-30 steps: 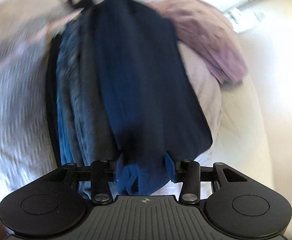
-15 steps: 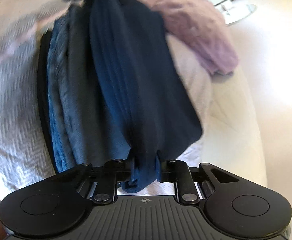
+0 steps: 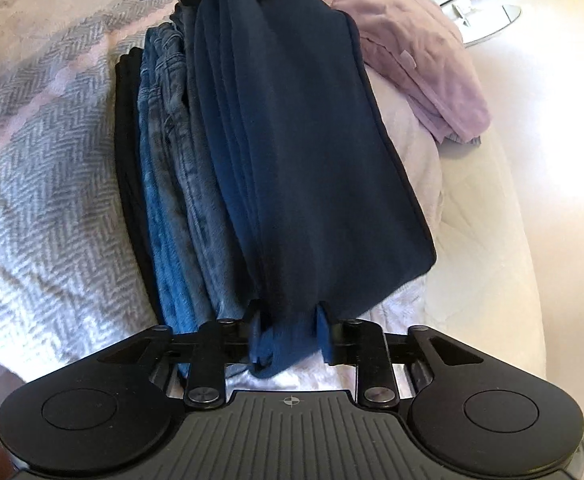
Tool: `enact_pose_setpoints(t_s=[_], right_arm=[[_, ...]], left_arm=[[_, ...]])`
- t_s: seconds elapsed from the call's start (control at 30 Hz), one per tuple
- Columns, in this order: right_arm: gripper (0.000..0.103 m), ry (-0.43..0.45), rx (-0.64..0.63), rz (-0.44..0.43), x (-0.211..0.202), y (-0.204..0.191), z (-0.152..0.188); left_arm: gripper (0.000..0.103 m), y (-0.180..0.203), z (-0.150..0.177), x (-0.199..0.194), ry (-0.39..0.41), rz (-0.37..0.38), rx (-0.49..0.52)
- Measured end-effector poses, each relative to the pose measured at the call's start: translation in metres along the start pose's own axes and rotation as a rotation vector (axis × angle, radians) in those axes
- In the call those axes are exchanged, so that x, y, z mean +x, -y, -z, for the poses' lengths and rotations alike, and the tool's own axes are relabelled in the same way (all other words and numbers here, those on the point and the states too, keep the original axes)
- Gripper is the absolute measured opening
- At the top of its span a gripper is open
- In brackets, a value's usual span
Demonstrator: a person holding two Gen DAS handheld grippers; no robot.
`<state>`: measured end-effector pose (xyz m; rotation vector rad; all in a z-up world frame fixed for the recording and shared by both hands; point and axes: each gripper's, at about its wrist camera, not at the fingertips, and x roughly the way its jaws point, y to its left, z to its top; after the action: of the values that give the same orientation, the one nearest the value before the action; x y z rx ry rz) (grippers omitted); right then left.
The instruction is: Fold clothes
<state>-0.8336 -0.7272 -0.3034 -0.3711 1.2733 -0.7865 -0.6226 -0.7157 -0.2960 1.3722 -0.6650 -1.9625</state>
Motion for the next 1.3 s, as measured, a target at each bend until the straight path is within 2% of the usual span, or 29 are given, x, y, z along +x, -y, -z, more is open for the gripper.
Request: enact_pose_setpoints(t_s=[0.03,0.1,0.2,0.3,0.37,0.43,0.57,0.63,0.7,0.73,0.83,0.93,1.0,1.1,1.13,1.17,1.23,1.3], right_arm=[[0.043,-0.009,0.002,0.003,-0.005,-0.002,0.002],[0.053,-0.027,0.012,0.005,-0.017,-0.005,0.004],[0.053,-0.041,0.105,-0.035,-0.041,-0.002,0.002],[0.053,-0.016,0.278,-0.07,-0.071,0.013,-0.01],[0.053,0.023,0.413,-0.094,-0.088,0.027,-0.022],[0.053,0.078,0.557,-0.129,-0.098,0.046,-0.033],[0.052,0.145,0.786,-0.232,-0.075,0.075,-0.043],[0.049,0.127,0.849,-0.327,-0.045,0.077,-0.037],[0.039,0.109,0.911,-0.423,-0.015,0.078,-0.03],[0.039,0.097,0.939,-0.469,-0.001,0.077,-0.026],[0.039,0.06,0.926,-0.537,0.015,0.063,-0.015],[0.039,0.042,0.907,-0.606,0.013,0.075,-0.014],[0.039,0.042,0.907,-0.643,0.009,0.093,-0.017],[0.039,0.103,0.936,-0.631,0.004,0.133,-0.02],[0.039,0.111,0.952,-0.614,0.008,0.147,-0.019],[0.039,0.115,0.966,-0.591,0.014,0.161,-0.017],[0.039,0.111,0.99,-0.541,0.031,0.181,-0.015],[0.039,0.102,1.015,-0.488,0.054,0.199,-0.013]], left_arm=[[0.044,-0.002,0.001,-0.005,0.002,0.004,-0.01],[0.045,-0.006,0.005,-0.019,0.006,0.016,-0.033],[0.045,-0.02,0.012,-0.045,0.022,0.029,-0.12],[0.043,-0.045,0.02,-0.069,0.055,0.032,-0.263],[0.042,-0.062,0.022,-0.079,0.066,0.029,-0.338],[0.042,-0.076,0.017,-0.079,0.069,0.025,-0.361],[0.042,-0.096,0.008,-0.055,0.051,0.037,-0.426],[0.041,-0.102,0.005,-0.039,0.033,0.042,-0.455],[0.041,-0.104,0.002,-0.022,0.005,0.058,-0.498],[0.041,-0.104,0.001,-0.016,-0.009,0.069,-0.513],[0.041,-0.112,-0.001,-0.001,-0.046,0.095,-0.578],[0.04,-0.13,-0.004,0.013,-0.075,0.12,-0.677],[0.03,-0.143,-0.006,0.026,-0.097,0.148,-0.746],[0.029,-0.159,-0.009,0.044,-0.12,0.176,-0.828],[0.025,-0.165,-0.01,0.05,-0.127,0.184,-0.851],[0.023,-0.169,-0.008,0.058,-0.145,0.198,-0.874],[0.01,-0.174,-0.003,0.072,-0.18,0.223,-0.926],[0.01,-0.174,0.004,0.085,-0.209,0.23,-0.955]])
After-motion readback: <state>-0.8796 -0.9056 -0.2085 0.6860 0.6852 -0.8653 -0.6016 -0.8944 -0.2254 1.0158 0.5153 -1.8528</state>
